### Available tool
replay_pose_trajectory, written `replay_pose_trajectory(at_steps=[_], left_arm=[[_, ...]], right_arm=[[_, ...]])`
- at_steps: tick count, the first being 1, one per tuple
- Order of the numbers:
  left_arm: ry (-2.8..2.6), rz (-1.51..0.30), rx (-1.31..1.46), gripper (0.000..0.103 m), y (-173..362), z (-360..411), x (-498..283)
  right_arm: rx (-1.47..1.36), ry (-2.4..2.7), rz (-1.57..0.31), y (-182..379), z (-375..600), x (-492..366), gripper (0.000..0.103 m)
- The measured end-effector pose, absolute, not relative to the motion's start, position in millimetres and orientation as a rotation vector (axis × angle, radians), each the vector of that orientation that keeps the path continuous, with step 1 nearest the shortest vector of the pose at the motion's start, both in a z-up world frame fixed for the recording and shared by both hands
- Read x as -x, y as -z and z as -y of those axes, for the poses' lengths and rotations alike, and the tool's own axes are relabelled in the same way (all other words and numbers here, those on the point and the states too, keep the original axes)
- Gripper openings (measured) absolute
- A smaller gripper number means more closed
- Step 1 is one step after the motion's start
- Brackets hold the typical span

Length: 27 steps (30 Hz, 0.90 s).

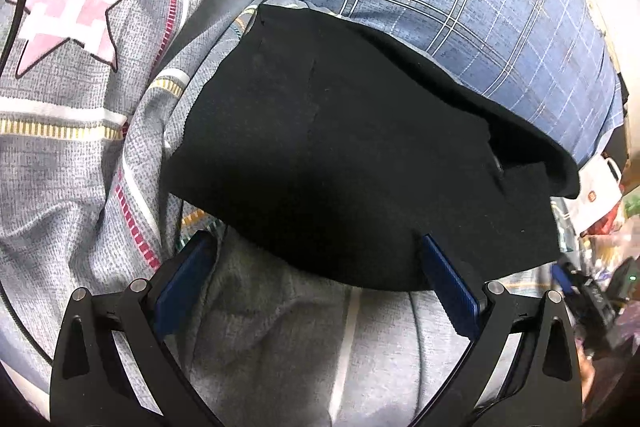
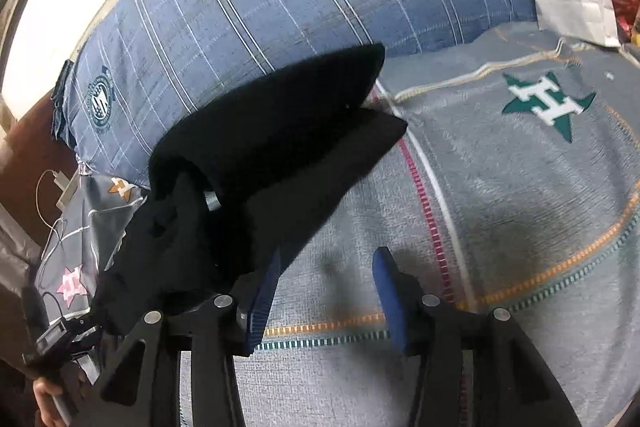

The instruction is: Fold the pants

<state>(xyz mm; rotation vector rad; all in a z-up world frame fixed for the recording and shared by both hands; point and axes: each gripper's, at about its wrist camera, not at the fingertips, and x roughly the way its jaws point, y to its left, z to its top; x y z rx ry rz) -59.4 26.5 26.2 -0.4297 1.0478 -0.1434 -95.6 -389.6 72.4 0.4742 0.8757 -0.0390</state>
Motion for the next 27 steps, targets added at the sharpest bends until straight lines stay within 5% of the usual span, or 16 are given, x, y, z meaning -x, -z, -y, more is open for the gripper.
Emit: replay_pose_trajectory(at_steps=[10, 15, 17, 19, 20, 21, 22, 23, 27], left_arm=[[0.115, -1.015, 0.462, 0.102, -26.1, -16.9, 60.9], [0.085, -1.006, 0.510, 0.102, -26.7, -16.3, 46.5], [0.087, -1.000, 0.524, 0.102, -28.2, -13.4, 39.0], [0.103, -0.978, 0.571, 0.101, -28.9, -11.3, 34.6], [0.114, -0.967, 0.585, 0.090, -29.1, -12.1, 33.5], [0.124, -0.960, 0.592, 0.078, -28.7, -10.9, 30.4], [0.126, -0.967, 0.578, 0.045, -28.0, -9.7, 27.6], [0.120, -0.988, 0.552, 0.022, -26.6, -9.0, 24.6], [0.196, -0.998, 0.534, 0.012, -35.0, -12.0, 32.9]], right_arm=[[-0.517, 0.043, -0.892, -58.7, 402.2, 75.5, 0.049], [-0.508, 0.031, -0.827, -55.9, 399.5, 46.5, 0.067], [-0.488, 0.028, -0.801, -52.4, 396.0, 28.4, 0.067], [-0.476, 0.044, -0.791, -49.4, 394.9, 15.0, 0.050], [-0.488, 0.048, -0.808, -47.7, 396.6, 6.8, 0.020], [-0.519, 0.029, -0.815, -46.1, 399.5, 2.7, 0.008], [-0.552, 0.019, -0.820, -44.9, 402.7, 1.8, 0.008], [-0.543, 0.022, -0.816, -48.7, 402.0, 5.6, 0.008], [-0.505, -0.001, -0.743, -88.8, 399.3, 47.5, 0.008]])
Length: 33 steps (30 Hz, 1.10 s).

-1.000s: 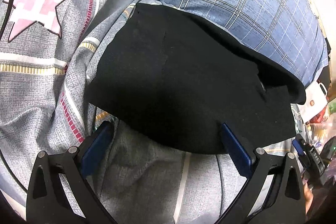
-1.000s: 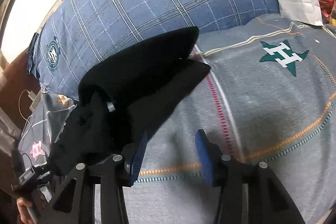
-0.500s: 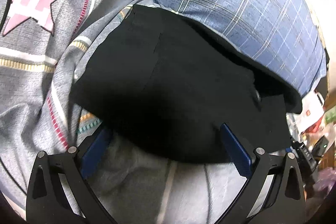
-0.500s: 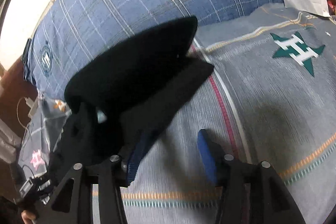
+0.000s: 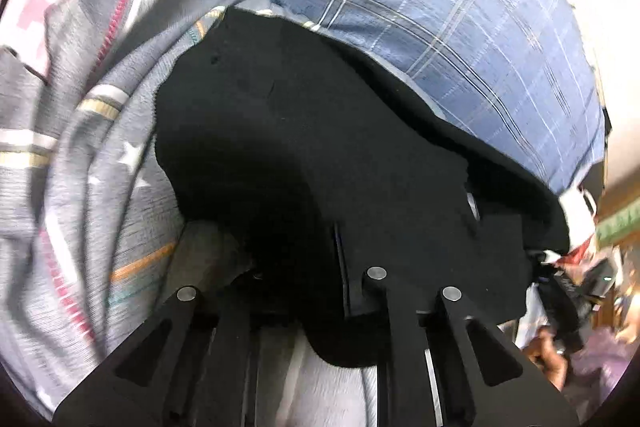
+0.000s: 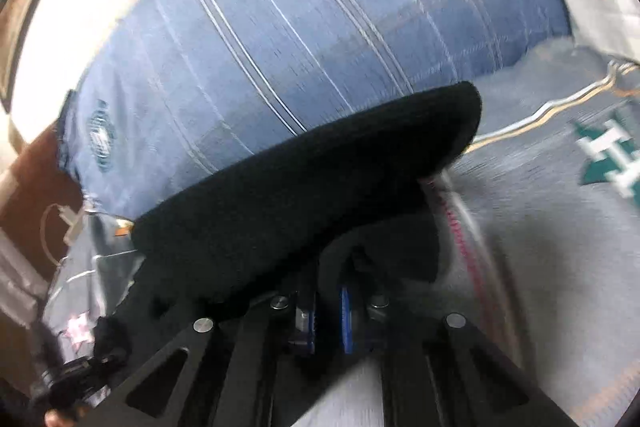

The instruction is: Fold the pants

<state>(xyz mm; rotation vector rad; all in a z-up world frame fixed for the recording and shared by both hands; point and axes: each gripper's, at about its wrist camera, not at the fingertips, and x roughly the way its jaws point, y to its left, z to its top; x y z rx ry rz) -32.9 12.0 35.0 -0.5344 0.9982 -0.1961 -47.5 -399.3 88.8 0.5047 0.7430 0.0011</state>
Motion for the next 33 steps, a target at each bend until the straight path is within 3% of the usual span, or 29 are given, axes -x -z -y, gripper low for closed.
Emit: replay_pose_trajectory(at_steps=[7, 13, 16, 18, 23, 27, 33], left_arm=[[0.285, -0.994, 0.516, 0.012, -61.3, -36.6, 69.8], [0.259, -1.091, 0.438, 0.015, -32.0, -34.4, 79.2], [0.253, -1.081, 0.417, 0.020, -39.0, -39.7, 92.3], [0.252, -1.083, 0.395, 0.020, -45.6, -44.9, 100.6], [0.184, -1.044, 0.313, 0.048, -54.4, -52.2, 111.3], [0.174, -1.019, 0.292, 0.051, -50.8, -52.6, 113.1], [0.165, -1.039, 0.246, 0.055, -32.6, -49.2, 106.5]], right_arm=[[-0.499, 0.076, -0.659, -150.7, 420.6, 151.9, 0.008], [-0.489, 0.191, -0.858, -98.9, 423.7, 164.4, 0.008], [-0.541, 0.243, -0.923, -84.0, 434.9, 179.1, 0.013], [-0.514, 0.305, -0.889, -98.6, 438.6, 192.3, 0.025], [-0.438, 0.292, -0.804, -137.2, 430.5, 204.5, 0.026], [-0.446, 0.073, -0.813, -135.0, 402.5, 188.5, 0.028], [-0.449, 0.014, -0.986, -78.9, 385.7, 161.2, 0.028]])
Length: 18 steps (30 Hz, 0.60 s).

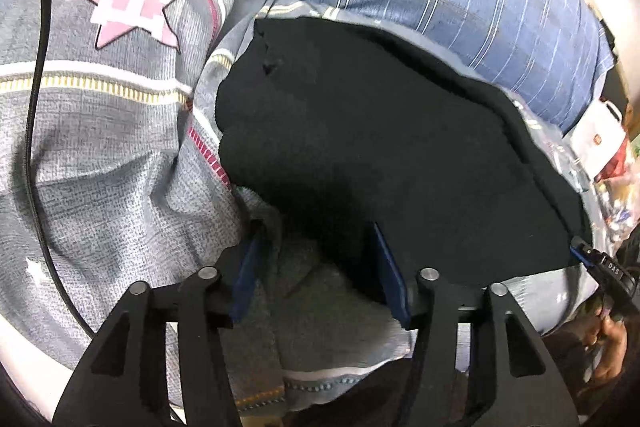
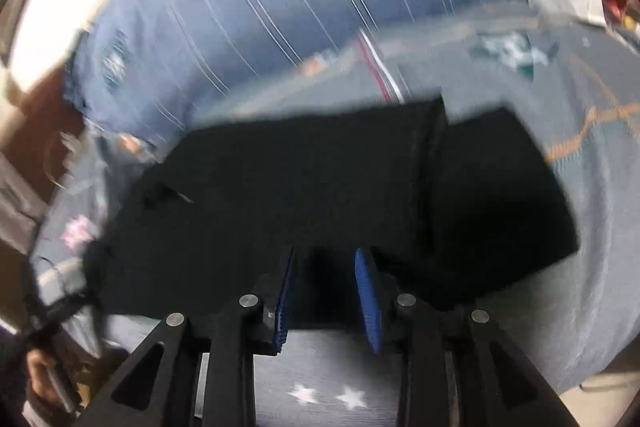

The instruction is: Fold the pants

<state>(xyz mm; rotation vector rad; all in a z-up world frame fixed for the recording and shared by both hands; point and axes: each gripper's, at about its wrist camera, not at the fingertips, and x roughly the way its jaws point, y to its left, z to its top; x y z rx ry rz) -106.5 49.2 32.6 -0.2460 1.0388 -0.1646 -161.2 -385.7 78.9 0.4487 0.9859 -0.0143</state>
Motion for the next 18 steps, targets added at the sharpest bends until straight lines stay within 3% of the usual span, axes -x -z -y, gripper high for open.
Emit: replay_pose_trajectory(at_steps=[5, 7, 9, 10, 18], left_arm=[[0.197, -1.029, 0.236, 0.055, -62.3, -53.3, 104.7], [0.207, -0.992, 0.219, 0.057, -76.9, -52.4, 99.2], [0.226, -0.979, 0.227, 0.071, -87.9, -49.3, 83.4], [0.229, -0.974, 0.243, 0.075, -90.7, -49.2, 77.6], [0.212, -1.076, 0.423, 0.075, -75.1, -28.3, -21.0]], right_arm=[[-0.386, -0.003, -0.928, -105.5, 378.1, 163.1, 0.029], [-0.338, -0.054, -0.909, -116.2, 362.6, 159.6, 0.035], [-0.274, -0.127, -0.878, -125.4, 340.8, 143.6, 0.049], [-0.248, -0.154, -0.867, -129.2, 330.7, 136.6, 0.049], [-0.016, -0.290, -0.888, -112.9, 258.6, 80.4, 0.049]])
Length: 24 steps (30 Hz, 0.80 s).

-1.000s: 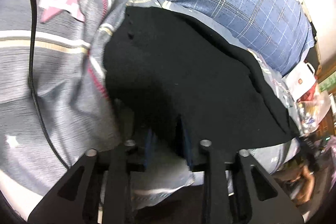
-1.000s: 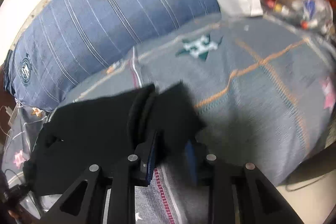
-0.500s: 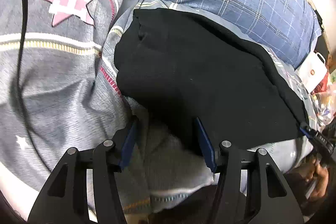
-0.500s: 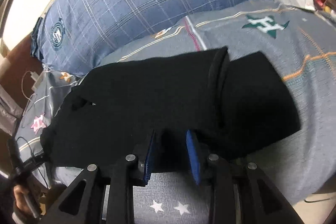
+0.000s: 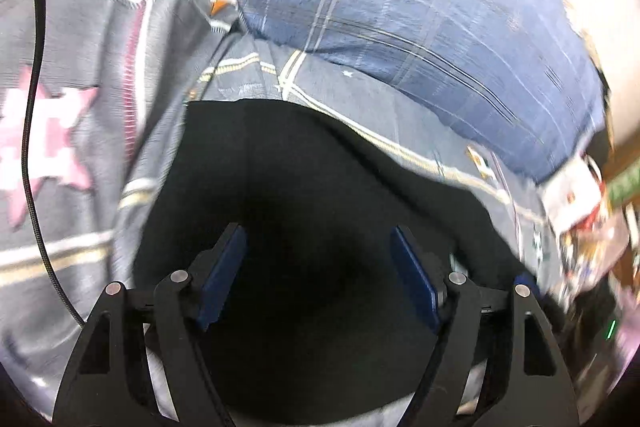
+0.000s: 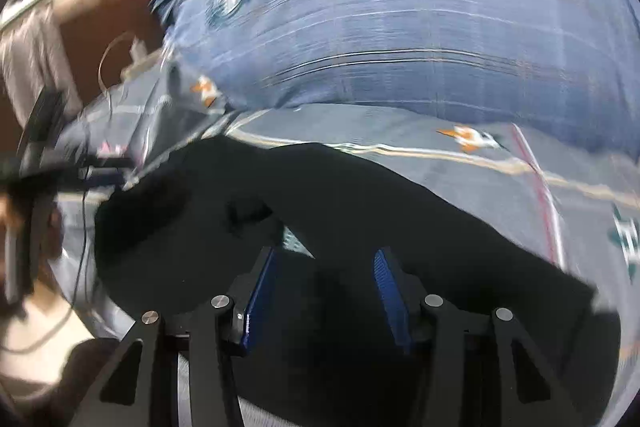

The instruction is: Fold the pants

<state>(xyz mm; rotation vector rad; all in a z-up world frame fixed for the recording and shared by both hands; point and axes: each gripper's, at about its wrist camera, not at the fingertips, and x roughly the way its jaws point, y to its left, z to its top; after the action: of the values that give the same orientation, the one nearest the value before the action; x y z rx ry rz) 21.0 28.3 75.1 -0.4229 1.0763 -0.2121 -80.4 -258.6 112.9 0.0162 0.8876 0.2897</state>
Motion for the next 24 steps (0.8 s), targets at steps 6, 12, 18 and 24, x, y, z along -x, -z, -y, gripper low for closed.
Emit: replay_pose_trajectory(at_steps=[6, 12, 18, 24], left_arm=[[0.143, -1.148, 0.528, 0.075, -56.2, -10.4, -81.5], [0.052, -1.208, 0.566, 0.075, -33.8, 11.9, -119.7], [0.139, -1.170, 0.457, 0.008, -35.7, 26.1, -124.9], [0.252, -1.018, 0.499, 0.008, -82.1, 8.2, -68.5]], right_arm=[[0.170, -0.288, -0.901, -91.7, 235.6, 51.1, 0.049], [0.247, -0.270, -0.919, -75.4, 235.8, 31.6, 0.049], [0.139, -0.262, -0.873, -86.2, 257.6, 22.6, 0.009], [0.120, -0.274, -0.771, -142.3, 269.9, 45.3, 0.005]])
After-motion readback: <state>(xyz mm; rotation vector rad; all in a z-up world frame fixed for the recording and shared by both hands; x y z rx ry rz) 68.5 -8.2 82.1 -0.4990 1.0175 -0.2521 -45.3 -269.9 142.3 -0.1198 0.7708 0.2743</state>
